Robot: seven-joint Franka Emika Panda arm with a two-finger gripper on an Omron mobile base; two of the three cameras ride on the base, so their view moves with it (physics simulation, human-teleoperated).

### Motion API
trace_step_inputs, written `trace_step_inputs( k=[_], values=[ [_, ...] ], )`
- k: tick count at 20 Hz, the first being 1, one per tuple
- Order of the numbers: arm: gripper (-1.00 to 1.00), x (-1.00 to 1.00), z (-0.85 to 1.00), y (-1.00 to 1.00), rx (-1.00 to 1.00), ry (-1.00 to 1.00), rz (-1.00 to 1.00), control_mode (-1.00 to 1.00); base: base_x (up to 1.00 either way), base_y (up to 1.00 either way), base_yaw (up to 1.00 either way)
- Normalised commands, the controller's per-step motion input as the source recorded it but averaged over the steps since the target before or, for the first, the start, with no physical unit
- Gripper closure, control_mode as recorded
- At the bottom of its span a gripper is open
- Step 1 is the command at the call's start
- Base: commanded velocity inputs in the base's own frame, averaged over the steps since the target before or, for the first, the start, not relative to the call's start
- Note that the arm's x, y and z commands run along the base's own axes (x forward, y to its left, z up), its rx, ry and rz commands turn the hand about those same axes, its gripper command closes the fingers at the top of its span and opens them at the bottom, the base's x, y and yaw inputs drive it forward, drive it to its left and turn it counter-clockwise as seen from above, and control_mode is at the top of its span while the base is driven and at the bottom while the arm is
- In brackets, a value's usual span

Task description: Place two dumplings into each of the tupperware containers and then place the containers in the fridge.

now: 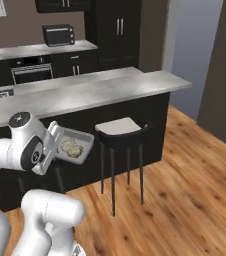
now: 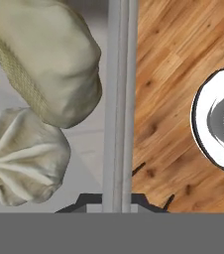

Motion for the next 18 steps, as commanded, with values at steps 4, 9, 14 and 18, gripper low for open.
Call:
trace_step_inputs(
  k=[4,9,14,18],
  values=[
    [1.0,0.0,0.0,0.0,0.0,0.0,0.0,1.0,0.17,-0.56,-0.39],
    [1.0,0.0,0.0,0.0,0.0,0.0,0.0,1.0,0.05,-0.49,-0.35],
    [1.0,0.0,0.0,0.0,0.0,0.0,0.0,1.0,0.01,-0.38,-0.41],
    [1.0,0.0,0.0,0.0,0.0,0.0,0.0,1.0,0.06,-0.48,-0.45]
  ],
)
